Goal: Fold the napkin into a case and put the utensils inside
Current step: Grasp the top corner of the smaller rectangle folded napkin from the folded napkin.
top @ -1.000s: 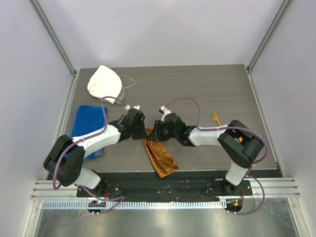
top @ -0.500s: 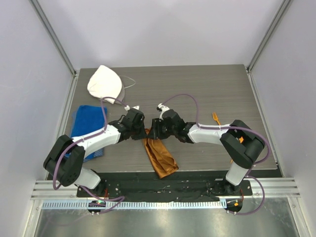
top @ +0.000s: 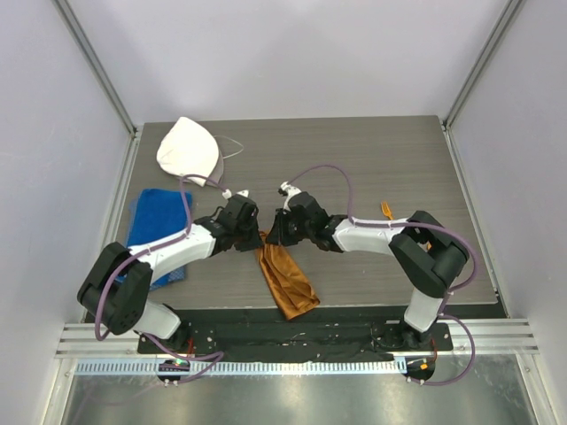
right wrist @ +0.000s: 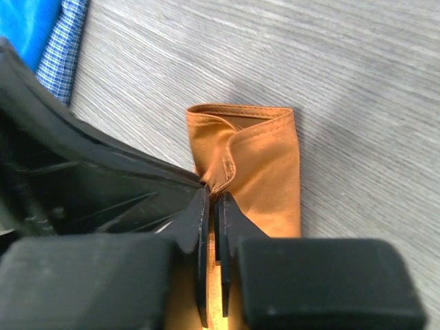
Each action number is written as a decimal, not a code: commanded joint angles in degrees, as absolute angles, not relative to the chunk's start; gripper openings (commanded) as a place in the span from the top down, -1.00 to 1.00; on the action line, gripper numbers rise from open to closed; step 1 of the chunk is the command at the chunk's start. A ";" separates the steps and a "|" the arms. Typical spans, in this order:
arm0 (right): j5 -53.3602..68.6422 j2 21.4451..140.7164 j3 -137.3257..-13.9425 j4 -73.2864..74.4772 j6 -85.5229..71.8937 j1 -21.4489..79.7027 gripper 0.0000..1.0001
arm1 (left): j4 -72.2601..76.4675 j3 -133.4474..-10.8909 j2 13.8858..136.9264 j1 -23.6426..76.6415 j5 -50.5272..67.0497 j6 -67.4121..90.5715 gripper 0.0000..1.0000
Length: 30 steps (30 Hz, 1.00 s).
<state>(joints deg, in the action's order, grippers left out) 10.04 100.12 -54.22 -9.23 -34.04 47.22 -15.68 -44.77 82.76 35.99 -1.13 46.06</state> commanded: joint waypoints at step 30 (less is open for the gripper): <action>18.99 95.80 -46.93 -21.01 -40.08 44.56 0.04 | -13.10 -42.10 77.17 35.42 -2.29 48.34 1.00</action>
<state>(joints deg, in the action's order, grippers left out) 19.40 100.03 -47.16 -20.99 -41.89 45.43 -14.79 -42.30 78.22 35.59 -1.91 47.77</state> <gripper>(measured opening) 0.455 0.023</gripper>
